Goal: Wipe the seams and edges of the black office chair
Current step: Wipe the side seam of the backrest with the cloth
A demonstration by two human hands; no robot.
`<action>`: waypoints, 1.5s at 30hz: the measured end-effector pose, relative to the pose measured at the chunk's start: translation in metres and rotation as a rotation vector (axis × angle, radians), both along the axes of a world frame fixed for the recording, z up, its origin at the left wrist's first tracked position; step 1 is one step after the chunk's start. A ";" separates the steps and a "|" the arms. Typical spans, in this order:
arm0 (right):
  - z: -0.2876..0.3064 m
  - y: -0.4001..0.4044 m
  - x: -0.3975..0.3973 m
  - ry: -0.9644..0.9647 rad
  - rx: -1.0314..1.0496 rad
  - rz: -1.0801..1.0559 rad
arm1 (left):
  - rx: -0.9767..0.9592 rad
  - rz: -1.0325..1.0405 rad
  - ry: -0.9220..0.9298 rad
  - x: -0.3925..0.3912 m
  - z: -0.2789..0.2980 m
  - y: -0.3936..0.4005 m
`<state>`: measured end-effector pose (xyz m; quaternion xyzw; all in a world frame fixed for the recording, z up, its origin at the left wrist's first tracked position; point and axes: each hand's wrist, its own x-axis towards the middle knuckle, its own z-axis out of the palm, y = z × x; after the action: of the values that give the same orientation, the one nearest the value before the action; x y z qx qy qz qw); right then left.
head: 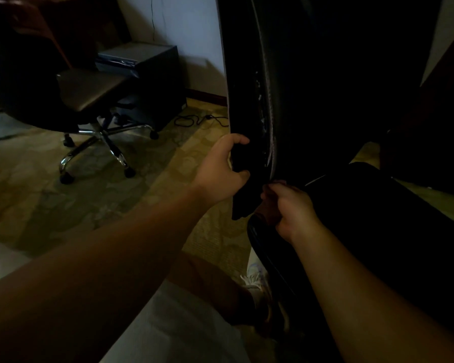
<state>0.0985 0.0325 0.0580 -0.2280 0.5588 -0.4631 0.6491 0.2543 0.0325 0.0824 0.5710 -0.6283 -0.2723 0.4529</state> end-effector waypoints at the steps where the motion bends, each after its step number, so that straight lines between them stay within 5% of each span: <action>1: 0.001 0.001 -0.001 -0.010 0.006 -0.016 | 0.002 0.002 0.005 0.000 0.001 0.001; 10: 0.001 0.005 0.002 -0.006 0.025 -0.141 | 0.030 0.038 0.079 -0.005 0.002 0.007; 20: 0.003 -0.002 -0.005 -0.074 0.065 0.021 | 0.040 0.064 0.121 -0.009 0.005 0.012; 24: -0.002 -0.004 -0.006 -0.104 0.058 -0.073 | 0.049 0.058 0.122 -0.009 0.004 0.010; 28: -0.001 -0.002 -0.002 -0.033 0.031 0.089 | 0.040 0.051 0.103 -0.006 0.003 0.009; 32: -0.003 -0.005 -0.001 -0.049 0.042 -0.042 | 0.047 0.035 0.105 -0.005 0.001 0.007; 35: -0.003 0.000 0.001 -0.036 -0.002 0.109 | 0.039 0.037 0.101 -0.004 0.000 0.007; 45: -0.002 -0.008 -0.005 0.024 -0.074 -0.055 | 0.011 0.027 0.097 -0.004 -0.003 0.004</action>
<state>0.0934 0.0241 0.0562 -0.2416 0.5551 -0.4983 0.6206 0.2500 0.0362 0.0798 0.5679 -0.5965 -0.2968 0.4833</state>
